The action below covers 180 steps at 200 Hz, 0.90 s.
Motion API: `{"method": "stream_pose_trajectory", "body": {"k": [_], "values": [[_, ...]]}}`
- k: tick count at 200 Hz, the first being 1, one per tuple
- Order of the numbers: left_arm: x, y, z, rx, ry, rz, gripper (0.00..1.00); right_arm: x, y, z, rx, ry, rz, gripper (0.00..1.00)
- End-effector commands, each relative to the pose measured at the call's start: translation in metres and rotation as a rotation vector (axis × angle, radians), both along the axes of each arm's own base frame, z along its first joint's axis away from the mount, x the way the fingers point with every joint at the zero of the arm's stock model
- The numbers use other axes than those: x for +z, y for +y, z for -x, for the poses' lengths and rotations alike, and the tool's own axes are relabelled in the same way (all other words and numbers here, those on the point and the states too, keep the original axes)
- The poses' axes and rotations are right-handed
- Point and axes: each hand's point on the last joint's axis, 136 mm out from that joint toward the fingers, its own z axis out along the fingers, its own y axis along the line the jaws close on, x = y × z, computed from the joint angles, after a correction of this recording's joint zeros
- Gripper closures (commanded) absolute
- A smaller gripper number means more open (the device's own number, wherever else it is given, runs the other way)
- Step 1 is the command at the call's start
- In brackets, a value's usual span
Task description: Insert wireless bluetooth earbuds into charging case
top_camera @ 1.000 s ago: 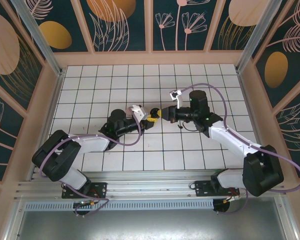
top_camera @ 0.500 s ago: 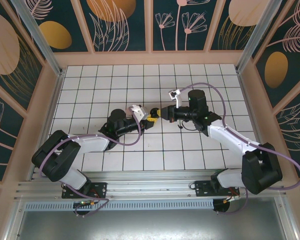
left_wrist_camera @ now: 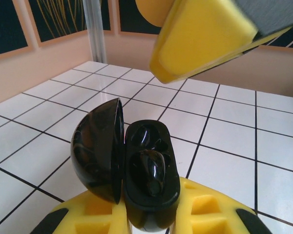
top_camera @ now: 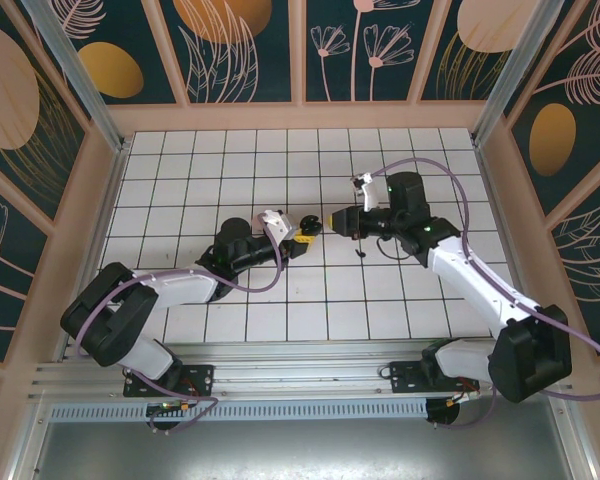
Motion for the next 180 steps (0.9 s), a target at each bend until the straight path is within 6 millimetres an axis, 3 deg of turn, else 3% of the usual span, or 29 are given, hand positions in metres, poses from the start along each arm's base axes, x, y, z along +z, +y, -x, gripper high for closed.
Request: {"method": "stream_pose_trajectory", "body": {"k": [1, 26, 50, 111, 180], "values": [[0.003, 0.006, 0.002, 0.020, -0.028, -0.010, 0.92, -0.052, -0.038, 0.003, -0.133, 0.184, 0.234, 0.75], [-0.001, 0.008, 0.003, 0.028, -0.016, -0.018, 0.92, -0.103, -0.064, 0.011, -0.248, 0.362, 0.381, 0.75], [-0.001, 0.009, 0.003, 0.036, -0.013, -0.012, 0.92, -0.132, -0.081, 0.008, -0.324, 0.412, 0.474, 0.72], [0.000, 0.009, 0.002, 0.041, -0.012, -0.010, 0.92, -0.162, -0.070, -0.038, -0.320, 0.419, 0.526, 0.70], [-0.001, 0.012, 0.002, 0.051, -0.016, -0.018, 0.92, -0.188, -0.066, -0.059, -0.316, 0.439, 0.578, 0.69]]}}
